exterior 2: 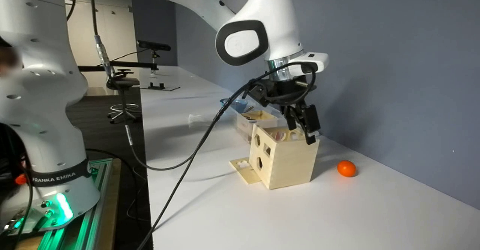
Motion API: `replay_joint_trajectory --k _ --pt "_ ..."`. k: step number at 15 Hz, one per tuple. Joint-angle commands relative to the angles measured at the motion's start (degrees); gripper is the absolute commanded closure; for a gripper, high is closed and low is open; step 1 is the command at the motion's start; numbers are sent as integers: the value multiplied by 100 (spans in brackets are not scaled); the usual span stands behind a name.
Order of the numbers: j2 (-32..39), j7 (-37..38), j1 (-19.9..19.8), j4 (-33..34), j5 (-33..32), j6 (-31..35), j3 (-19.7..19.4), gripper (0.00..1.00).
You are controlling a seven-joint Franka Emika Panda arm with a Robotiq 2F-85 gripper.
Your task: Pour some of the contents of the shape sorter into the wooden box
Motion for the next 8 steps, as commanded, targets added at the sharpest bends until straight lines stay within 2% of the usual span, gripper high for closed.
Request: replay_joint_trajectory --k 1,4,5,6,8 --pt "315 -317 -120 218 201 -305 61 0" --pt "420 -225 -136 198 73 -286 85 1" --pt "442 -212 -147 205 78 -295 95 25" --pt "474 -186 -164 238 107 -313 99 25" --pt "508 -122 -198 333 160 -374 98 36"
